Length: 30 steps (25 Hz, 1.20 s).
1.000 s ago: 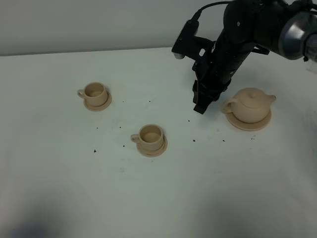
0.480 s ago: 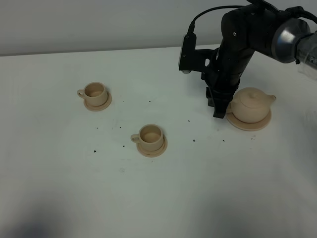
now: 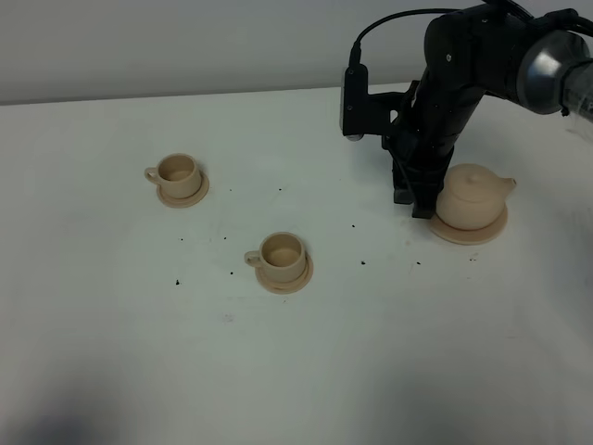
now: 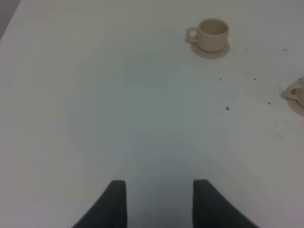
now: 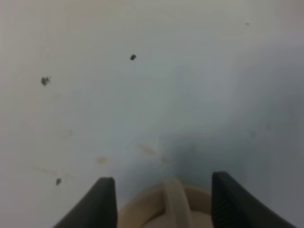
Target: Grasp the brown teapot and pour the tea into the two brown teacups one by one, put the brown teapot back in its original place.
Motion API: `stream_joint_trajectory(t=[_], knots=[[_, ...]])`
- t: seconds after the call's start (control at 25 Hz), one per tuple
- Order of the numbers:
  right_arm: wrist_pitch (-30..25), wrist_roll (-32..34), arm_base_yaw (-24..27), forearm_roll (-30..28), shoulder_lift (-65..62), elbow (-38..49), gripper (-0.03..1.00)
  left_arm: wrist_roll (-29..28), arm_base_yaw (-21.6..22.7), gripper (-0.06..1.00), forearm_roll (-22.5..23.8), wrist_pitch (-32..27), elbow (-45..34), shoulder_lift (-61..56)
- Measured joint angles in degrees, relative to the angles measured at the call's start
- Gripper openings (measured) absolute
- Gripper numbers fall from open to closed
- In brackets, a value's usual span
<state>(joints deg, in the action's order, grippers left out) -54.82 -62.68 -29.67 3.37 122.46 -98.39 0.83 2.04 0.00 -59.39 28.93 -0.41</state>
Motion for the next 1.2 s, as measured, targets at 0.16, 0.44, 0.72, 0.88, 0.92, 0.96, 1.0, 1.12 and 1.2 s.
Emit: stream_joint_trajectory(t=[0.16, 0.44, 0.72, 0.88, 0.92, 0.96, 1.0, 1.12, 1.2], knots=[[0.7, -0.3, 1.04, 0.0, 1.12, 0.0, 0.47, 0.0, 0.0, 0.38, 0.0, 0.0, 0.0, 0.0], [1.87, -0.77, 1.11, -0.1, 3.28, 0.0, 0.47, 0.0, 0.0, 0.38, 0.0, 0.0, 0.0, 0.0], [2.01, -0.67, 1.15, 0.02, 4.81, 0.0, 0.47, 0.0, 0.0, 0.38, 0.0, 0.0, 0.0, 0.0], [1.45, -0.18, 1.22, 0.02, 4.87, 0.0, 0.47, 0.0, 0.0, 0.38, 0.0, 0.0, 0.0, 0.0], [1.33, -0.09, 1.22, 0.02, 4.87, 0.0, 0.47, 0.0, 0.0, 0.38, 0.0, 0.0, 0.0, 0.0], [1.28, 0.04, 1.22, 0.02, 4.99, 0.0, 0.47, 0.0, 0.0, 0.38, 0.0, 0.0, 0.0, 0.0], [1.21, 0.18, 1.22, 0.02, 5.08, 0.0, 0.47, 0.0, 0.0, 0.38, 0.0, 0.0, 0.0, 0.0], [0.91, 0.82, 1.22, 0.02, 5.37, -0.06, 0.47, 0.0, 0.0, 0.38, 0.0, 0.0, 0.0, 0.0], [0.69, 1.01, 1.22, 0.14, 5.56, -0.13, 0.47, 0.0, 0.0, 0.38, 0.0, 0.0, 0.0, 0.0]])
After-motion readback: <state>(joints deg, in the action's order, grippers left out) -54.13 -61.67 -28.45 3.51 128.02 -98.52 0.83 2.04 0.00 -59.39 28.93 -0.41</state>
